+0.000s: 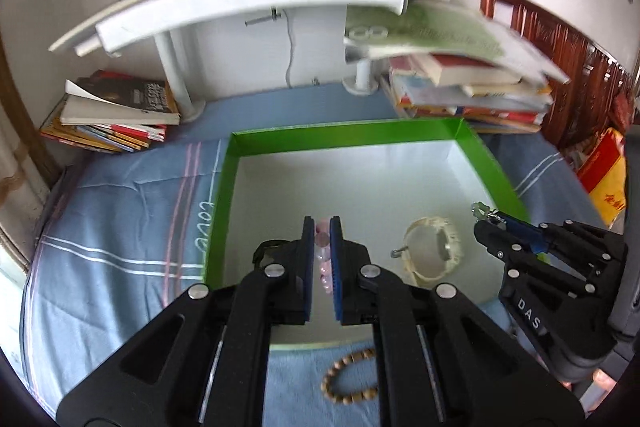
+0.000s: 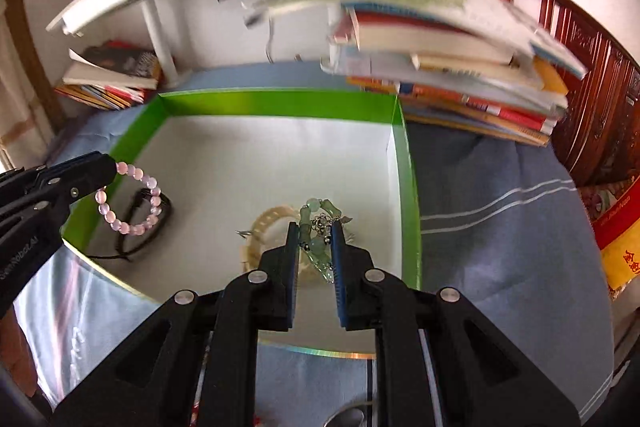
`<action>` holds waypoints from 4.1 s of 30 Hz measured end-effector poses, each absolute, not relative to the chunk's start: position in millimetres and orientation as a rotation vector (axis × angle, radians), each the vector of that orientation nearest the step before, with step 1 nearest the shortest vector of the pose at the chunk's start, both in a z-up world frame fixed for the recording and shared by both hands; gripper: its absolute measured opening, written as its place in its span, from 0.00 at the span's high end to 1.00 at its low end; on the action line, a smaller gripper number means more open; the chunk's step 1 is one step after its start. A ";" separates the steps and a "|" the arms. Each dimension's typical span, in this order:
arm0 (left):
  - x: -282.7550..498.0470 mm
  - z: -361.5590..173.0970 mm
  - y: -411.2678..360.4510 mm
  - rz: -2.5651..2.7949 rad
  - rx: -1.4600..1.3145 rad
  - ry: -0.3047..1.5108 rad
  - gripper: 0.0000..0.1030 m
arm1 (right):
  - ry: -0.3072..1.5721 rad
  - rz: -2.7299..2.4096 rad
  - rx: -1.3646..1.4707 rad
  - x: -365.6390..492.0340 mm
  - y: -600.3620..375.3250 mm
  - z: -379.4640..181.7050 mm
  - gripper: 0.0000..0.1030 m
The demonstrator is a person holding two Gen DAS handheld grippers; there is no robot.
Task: Organize jewelry
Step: 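Move the right tool to the red bead bracelet while the left tool approaches the wooden bead bracelet, then close the right tool on the red-and-peach bead bracelet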
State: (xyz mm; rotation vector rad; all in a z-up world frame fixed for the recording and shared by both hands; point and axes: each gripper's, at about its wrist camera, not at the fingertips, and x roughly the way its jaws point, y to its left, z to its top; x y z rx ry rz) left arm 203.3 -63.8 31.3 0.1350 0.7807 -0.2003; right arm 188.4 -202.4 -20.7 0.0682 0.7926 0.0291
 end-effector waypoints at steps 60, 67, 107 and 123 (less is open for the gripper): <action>71.0 -54.0 -0.1 -0.039 0.145 0.939 0.45 | 0.884 0.157 0.032 50.5 -157.2 -74.2 0.68; 68.1 -53.5 -9.1 -0.032 0.162 0.894 0.42 | 0.856 0.081 0.003 66.8 -159.8 -66.5 0.68; 66.0 -61.9 -1.2 -0.026 0.149 0.885 0.48 | 0.909 0.054 -0.031 60.1 -157.3 -82.3 0.91; 71.2 -66.0 6.8 -0.045 0.110 0.905 0.42 | 0.903 0.060 -0.037 57.9 -154.4 -81.7 0.87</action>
